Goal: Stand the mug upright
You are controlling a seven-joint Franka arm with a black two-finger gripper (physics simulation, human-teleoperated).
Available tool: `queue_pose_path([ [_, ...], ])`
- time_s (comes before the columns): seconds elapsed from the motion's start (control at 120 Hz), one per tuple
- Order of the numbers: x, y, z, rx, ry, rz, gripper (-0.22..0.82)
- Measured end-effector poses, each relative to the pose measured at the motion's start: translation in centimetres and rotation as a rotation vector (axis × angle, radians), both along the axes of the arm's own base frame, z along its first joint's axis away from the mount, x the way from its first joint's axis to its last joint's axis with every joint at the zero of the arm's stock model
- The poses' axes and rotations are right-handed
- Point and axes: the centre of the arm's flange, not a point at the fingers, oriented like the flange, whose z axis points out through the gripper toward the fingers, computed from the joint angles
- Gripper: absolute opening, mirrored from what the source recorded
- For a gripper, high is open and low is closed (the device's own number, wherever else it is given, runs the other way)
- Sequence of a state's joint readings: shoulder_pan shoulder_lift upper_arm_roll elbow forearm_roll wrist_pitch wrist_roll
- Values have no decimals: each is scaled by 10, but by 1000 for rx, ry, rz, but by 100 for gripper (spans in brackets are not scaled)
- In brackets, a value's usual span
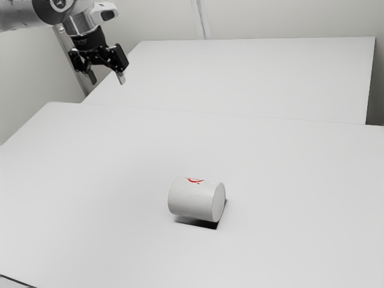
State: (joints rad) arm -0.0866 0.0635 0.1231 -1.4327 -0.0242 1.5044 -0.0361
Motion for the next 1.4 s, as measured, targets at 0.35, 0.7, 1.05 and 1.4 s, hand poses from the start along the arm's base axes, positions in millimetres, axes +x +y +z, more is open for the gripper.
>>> queue_pose_path([
  [0.35,1,20,-157,-401,117,134,60],
  [0.7,-45,15,-293,-941,-5,233,60],
  [1.05,-65,13,-359,-1065,-129,207,60],
  [1.4,-77,4,-379,-1121,-206,127,60],
])
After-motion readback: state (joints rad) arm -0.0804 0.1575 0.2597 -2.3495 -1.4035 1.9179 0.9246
